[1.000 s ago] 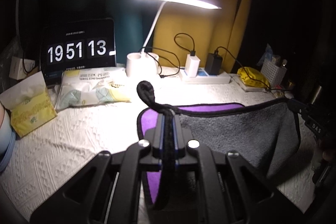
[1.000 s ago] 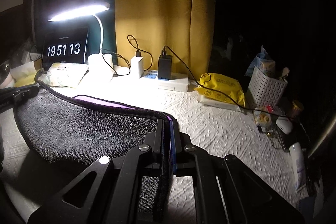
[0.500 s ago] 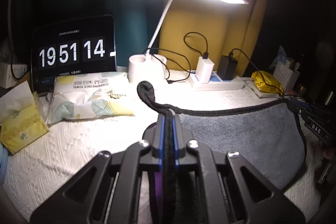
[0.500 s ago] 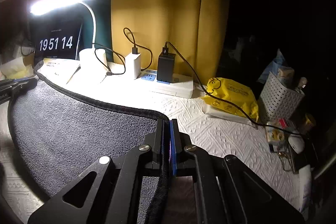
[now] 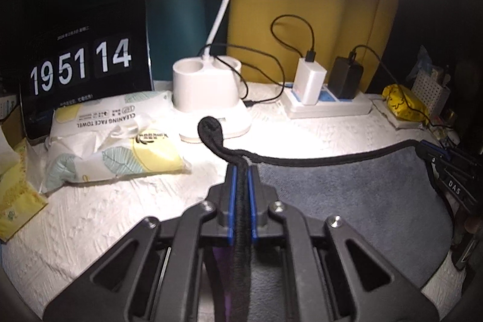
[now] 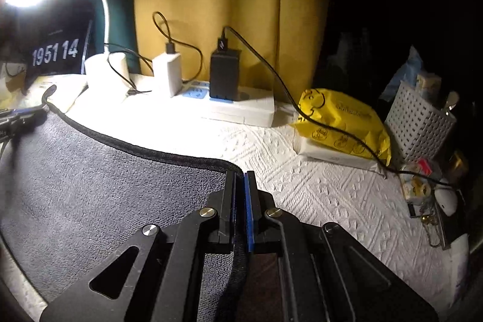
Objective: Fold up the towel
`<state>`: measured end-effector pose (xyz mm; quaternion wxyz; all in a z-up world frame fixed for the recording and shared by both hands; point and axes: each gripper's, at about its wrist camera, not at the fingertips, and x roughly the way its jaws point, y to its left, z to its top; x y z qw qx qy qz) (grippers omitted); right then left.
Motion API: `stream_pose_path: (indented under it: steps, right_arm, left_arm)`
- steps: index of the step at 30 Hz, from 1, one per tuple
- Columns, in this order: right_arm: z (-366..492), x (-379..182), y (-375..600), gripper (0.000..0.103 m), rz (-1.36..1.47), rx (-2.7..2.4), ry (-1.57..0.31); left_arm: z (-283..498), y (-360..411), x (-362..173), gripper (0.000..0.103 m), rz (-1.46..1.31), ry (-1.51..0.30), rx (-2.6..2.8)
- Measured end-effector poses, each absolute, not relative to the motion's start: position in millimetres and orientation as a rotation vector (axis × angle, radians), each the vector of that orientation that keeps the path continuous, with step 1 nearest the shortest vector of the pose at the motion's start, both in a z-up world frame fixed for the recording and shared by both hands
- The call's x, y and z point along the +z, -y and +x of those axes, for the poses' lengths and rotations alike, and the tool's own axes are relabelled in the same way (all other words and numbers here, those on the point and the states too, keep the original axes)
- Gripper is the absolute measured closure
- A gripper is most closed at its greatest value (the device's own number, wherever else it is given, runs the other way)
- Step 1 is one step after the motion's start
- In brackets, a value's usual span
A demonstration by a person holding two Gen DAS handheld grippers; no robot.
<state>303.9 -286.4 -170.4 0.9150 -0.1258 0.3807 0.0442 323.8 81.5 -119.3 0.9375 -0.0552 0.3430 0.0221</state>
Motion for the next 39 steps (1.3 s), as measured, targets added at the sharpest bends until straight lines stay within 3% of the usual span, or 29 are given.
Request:
stream_pose_path:
  steps: [12,22,25,29,32,35,36,39]
  right_arm:
    - [332,-193,290,0.096,-0.236,0.059,-0.936]
    - [342,-201,296,0.096,-0.189,0.062,-0.991]
    - [341,-200,298,0.090,-0.183,0.062,-0.990]
    - [341,-198,301,0.074,-0.177,0.028,-0.979]
    - [338,-196,302,0.071,-0.175,0.014,-0.983]
    - [337,-195,302,0.069,-0.176,0.009,-0.988]
    - [336,-195,302,0.069,-0.175,0.007,-0.989]
    - [332,-193,303,0.068,-0.177,0.006,-0.995]
  left_arm:
    - [350,-93,-153,0.094,-0.159,-0.862,0.054]
    - [352,-89,-153,0.092,-0.101,-0.883,0.085]
    - [351,-90,-152,0.090,-0.099,-0.891,0.089]
    - [348,-89,-147,0.084,-0.081,-0.887,0.111]
    - [343,-88,-144,0.083,-0.082,-0.884,0.111]
    - [342,-86,-144,0.063,-0.089,-0.891,0.114]
    - [343,-85,-143,0.051,-0.094,-0.890,0.114]
    - [343,-82,-142,0.046,-0.100,-0.890,0.112]
